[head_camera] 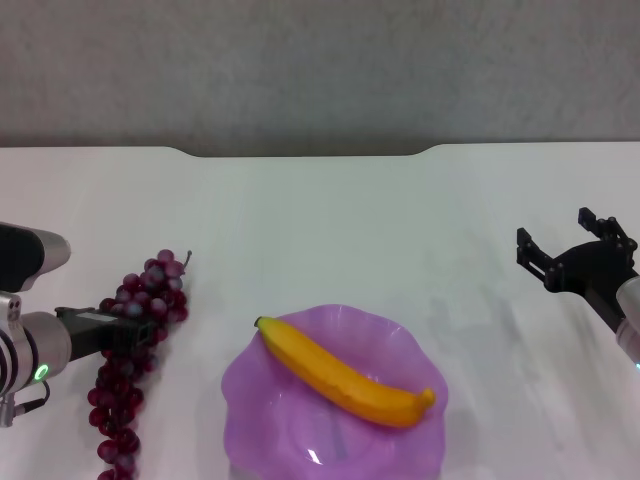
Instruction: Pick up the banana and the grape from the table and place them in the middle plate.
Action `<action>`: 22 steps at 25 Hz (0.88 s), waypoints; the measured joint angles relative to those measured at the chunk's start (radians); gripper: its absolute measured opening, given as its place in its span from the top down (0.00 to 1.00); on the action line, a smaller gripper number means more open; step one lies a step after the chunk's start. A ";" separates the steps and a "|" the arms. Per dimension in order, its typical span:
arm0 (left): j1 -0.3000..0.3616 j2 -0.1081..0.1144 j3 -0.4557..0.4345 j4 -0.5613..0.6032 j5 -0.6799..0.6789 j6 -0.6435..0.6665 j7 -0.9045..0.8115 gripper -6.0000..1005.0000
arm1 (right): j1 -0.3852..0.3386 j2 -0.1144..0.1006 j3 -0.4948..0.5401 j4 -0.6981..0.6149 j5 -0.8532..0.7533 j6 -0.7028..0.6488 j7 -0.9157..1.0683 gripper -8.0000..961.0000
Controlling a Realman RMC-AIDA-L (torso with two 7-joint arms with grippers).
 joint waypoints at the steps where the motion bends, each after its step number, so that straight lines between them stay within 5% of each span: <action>1: 0.000 0.000 -0.001 -0.001 -0.003 0.002 0.003 0.57 | 0.000 0.000 0.000 0.000 0.000 0.000 0.000 0.08; 13: 0.053 0.001 0.004 0.055 -0.062 0.055 0.040 0.61 | -0.001 0.000 0.000 0.000 0.000 0.000 0.000 0.08; 22: 0.124 0.003 0.002 0.096 -0.289 0.103 0.239 0.62 | -0.003 0.000 0.000 -0.002 0.000 0.000 0.000 0.08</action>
